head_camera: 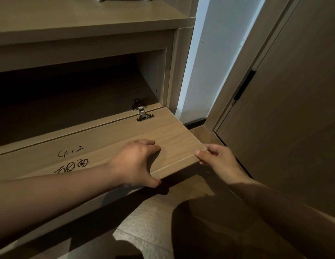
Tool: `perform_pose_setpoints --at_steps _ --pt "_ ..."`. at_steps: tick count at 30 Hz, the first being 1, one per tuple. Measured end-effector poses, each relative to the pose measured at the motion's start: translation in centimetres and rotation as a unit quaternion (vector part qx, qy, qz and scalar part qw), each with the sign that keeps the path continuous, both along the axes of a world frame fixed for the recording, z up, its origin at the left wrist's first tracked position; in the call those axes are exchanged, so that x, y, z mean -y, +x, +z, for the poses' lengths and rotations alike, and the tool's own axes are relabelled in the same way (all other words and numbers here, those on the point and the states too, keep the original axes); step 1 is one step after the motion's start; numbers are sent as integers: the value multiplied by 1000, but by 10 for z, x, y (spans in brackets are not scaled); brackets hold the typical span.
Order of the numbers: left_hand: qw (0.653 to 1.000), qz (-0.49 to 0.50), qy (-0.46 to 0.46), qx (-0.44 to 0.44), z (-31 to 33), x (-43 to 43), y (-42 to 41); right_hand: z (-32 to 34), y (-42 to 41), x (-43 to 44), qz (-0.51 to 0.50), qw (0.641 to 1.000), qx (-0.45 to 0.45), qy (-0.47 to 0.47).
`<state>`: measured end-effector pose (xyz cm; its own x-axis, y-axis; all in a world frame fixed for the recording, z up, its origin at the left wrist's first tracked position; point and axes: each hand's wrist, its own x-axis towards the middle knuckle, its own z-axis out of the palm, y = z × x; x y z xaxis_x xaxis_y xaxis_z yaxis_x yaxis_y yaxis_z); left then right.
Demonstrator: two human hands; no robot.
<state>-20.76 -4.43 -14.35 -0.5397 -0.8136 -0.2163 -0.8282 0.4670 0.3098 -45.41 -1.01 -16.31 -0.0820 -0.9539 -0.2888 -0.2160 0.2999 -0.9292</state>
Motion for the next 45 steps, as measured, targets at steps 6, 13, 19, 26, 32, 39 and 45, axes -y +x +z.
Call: perform_pose_setpoints --at_steps 6,13,19,26,32,39,45 --pt "999 -26 7 -43 11 3 4 6 -13 -7 68 992 -100 -42" --pt "997 -21 25 -66 30 10 8 20 -14 16 259 843 -416 -221" --pt "994 5 42 -103 50 17 14 44 -12 35 272 826 -415 -267" --pt "990 25 30 -136 89 32 21 68 -2 60 222 866 -341 -289" --pt "988 40 -130 -67 126 48 31 99 14 97 203 866 -343 -302" --pt "950 13 -312 14 158 69 49 127 36 131 93 805 -475 -344" --pt "956 109 -255 99 170 99 48 148 51 161 119 763 -535 -343"
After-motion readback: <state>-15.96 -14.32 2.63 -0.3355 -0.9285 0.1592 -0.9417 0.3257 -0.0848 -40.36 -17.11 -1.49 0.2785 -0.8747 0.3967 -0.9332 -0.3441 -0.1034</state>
